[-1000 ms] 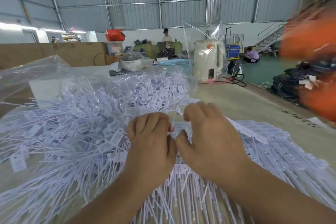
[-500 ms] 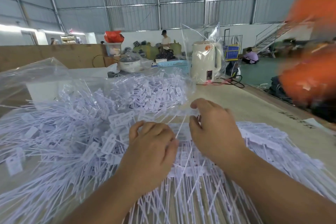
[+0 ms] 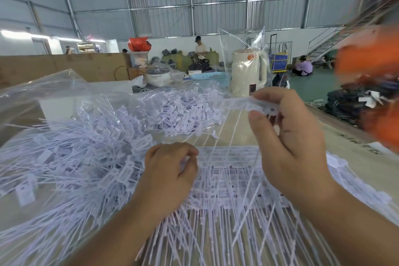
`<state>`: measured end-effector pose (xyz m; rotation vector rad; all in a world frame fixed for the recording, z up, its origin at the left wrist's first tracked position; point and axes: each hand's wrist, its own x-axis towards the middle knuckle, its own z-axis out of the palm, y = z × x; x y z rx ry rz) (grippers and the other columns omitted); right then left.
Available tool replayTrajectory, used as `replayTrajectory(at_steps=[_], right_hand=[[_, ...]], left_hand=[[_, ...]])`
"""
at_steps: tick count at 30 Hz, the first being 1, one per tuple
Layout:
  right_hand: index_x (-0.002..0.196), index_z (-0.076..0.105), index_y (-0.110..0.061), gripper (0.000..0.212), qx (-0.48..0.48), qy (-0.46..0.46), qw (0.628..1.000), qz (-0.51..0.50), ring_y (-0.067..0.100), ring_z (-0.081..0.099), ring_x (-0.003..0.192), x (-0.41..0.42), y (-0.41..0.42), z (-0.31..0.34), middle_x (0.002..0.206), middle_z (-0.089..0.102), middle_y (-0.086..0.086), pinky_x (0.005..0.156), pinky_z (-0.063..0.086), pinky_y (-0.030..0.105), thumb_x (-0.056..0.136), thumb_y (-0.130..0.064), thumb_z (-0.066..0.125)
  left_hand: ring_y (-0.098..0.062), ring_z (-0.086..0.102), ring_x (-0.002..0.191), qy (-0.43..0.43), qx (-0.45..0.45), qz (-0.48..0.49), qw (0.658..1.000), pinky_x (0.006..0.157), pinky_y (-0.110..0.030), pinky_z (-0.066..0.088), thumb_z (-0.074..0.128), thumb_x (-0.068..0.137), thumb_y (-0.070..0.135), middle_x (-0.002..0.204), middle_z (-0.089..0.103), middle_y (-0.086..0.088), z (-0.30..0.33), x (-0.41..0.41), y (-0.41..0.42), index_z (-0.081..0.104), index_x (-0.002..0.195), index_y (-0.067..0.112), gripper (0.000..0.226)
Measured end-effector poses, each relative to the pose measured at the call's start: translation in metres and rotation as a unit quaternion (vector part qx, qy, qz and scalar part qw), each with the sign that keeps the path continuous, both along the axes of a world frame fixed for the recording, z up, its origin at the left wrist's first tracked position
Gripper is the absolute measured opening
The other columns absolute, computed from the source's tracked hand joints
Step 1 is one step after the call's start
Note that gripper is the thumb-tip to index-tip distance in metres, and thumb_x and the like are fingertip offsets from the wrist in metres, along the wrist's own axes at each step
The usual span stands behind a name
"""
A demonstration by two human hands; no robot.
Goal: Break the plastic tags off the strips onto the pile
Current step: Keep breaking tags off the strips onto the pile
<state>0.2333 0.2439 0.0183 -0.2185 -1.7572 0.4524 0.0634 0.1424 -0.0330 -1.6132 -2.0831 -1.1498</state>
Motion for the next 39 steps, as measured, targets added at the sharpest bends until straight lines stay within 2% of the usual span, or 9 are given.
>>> replayTrajectory(at_steps=[5, 7, 11, 19, 24, 29, 33, 37, 39], right_hand=[[0.103, 0.046, -0.036, 0.026, -0.026, 0.074, 0.995, 0.061, 0.01, 0.047, 0.069, 0.004, -0.002, 0.004, 0.084, 0.053, -0.009, 0.06, 0.038, 0.017, 0.093, -0.014, 0.053], [0.103, 0.045, -0.035, 0.027, -0.023, 0.081, 0.994, 0.064, 0.013, 0.045, 0.066, 0.004, -0.002, 0.003, 0.081, 0.05, -0.008, 0.057, 0.037, 0.02, 0.093, -0.011, 0.053], [0.104, 0.045, -0.036, 0.029, -0.013, 0.05, 0.996, 0.075, 0.019, 0.045, 0.062, 0.004, -0.003, 0.001, 0.08, 0.05, -0.001, 0.054, 0.038, 0.027, 0.091, -0.012, 0.054], [0.122, 0.059, -0.025, 0.027, -0.061, -0.275, 0.948, 0.151, 0.009, 0.035, 0.037, -0.001, 0.001, -0.005, 0.049, 0.043, 0.0, 0.041, 0.028, 0.024, 0.095, -0.028, 0.055], [0.071, 0.056, -0.018, 0.041, -0.077, -0.247, 0.957, 0.127, 0.01, 0.033, 0.043, 0.001, 0.001, 0.005, 0.052, 0.033, 0.008, 0.045, 0.031, 0.03, 0.088, -0.055, 0.047], [0.068, 0.048, -0.014, 0.04, -0.014, -0.249, 0.967, -0.055, 0.014, 0.038, 0.044, 0.007, 0.013, 0.009, 0.047, 0.039, -0.001, 0.046, 0.03, 0.03, 0.09, -0.047, 0.044], [0.066, 0.049, -0.017, 0.031, 0.05, -0.244, 0.955, -0.159, 0.012, 0.045, 0.052, 0.011, 0.021, 0.013, 0.054, 0.046, -0.005, 0.046, 0.031, 0.025, 0.094, -0.031, 0.049], [0.1, 0.067, -0.014, 0.017, 0.074, -0.218, 0.962, -0.147, 0.032, 0.06, 0.075, 0.01, 0.022, 0.014, 0.085, 0.066, 0.007, 0.061, 0.051, 0.042, 0.093, -0.01, 0.052], [0.097, 0.068, -0.013, 0.02, 0.076, -0.184, 0.97, -0.141, 0.026, 0.059, 0.067, 0.012, 0.02, 0.017, 0.076, 0.064, 0.005, 0.058, 0.051, 0.039, 0.09, -0.012, 0.05]], left_hand=[[0.019, 0.047, 0.09, 0.018, -0.03, 0.018, 0.999, 0.098, -0.009, 0.014, 0.056, 0.094, 0.025, 0.076, 0.059, 0.022, 0.0, -0.004, -0.001, 0.067, 0.099, 0.029, 0.012], [0.025, 0.041, 0.093, 0.028, -0.044, 0.038, 0.998, 0.098, -0.018, 0.017, 0.058, 0.093, 0.029, 0.087, 0.059, 0.021, -0.002, -0.006, 0.0, 0.064, 0.102, 0.03, 0.012], [-0.002, 0.05, 0.106, 0.049, -0.088, 0.096, 0.99, 0.107, -0.026, 0.01, 0.054, 0.09, 0.034, 0.106, 0.056, 0.021, -0.001, -0.006, 0.004, 0.064, 0.105, 0.034, 0.017], [-0.009, 0.039, 0.131, 0.034, -0.125, 0.08, 0.988, 0.117, -0.039, 0.011, 0.052, 0.093, 0.032, 0.128, 0.055, 0.014, 0.0, -0.003, 0.006, 0.042, 0.142, 0.032, 0.051], [-0.023, 0.055, 0.112, -0.148, -0.005, -0.004, 0.989, 0.096, -0.047, 0.044, 0.054, 0.093, 0.019, 0.094, 0.066, 0.017, 0.006, 0.003, 0.0, 0.062, 0.099, 0.039, 0.022], [-0.002, 0.062, 0.077, -0.12, 0.12, -0.038, 0.985, 0.074, -0.013, 0.043, 0.052, 0.098, 0.02, 0.081, 0.068, 0.016, 0.017, 0.009, -0.008, 0.065, 0.081, 0.024, 0.021], [0.002, 0.063, 0.076, -0.066, 0.143, -0.053, 0.986, 0.069, -0.003, 0.041, 0.053, 0.098, 0.021, 0.083, 0.067, 0.014, 0.019, 0.013, -0.009, 0.062, 0.085, 0.025, 0.017], [-0.012, 0.063, 0.094, -0.059, 0.003, -0.039, 0.997, 0.085, -0.032, 0.051, 0.051, 0.092, 0.048, 0.092, 0.065, 0.019, 0.01, 0.005, -0.007, 0.061, 0.109, 0.034, 0.024], [-0.016, 0.061, 0.099, -0.012, -0.056, -0.023, 0.998, 0.09, -0.044, 0.049, 0.05, 0.091, 0.052, 0.098, 0.066, 0.017, 0.007, -0.001, -0.008, 0.064, 0.112, 0.029, 0.034]])
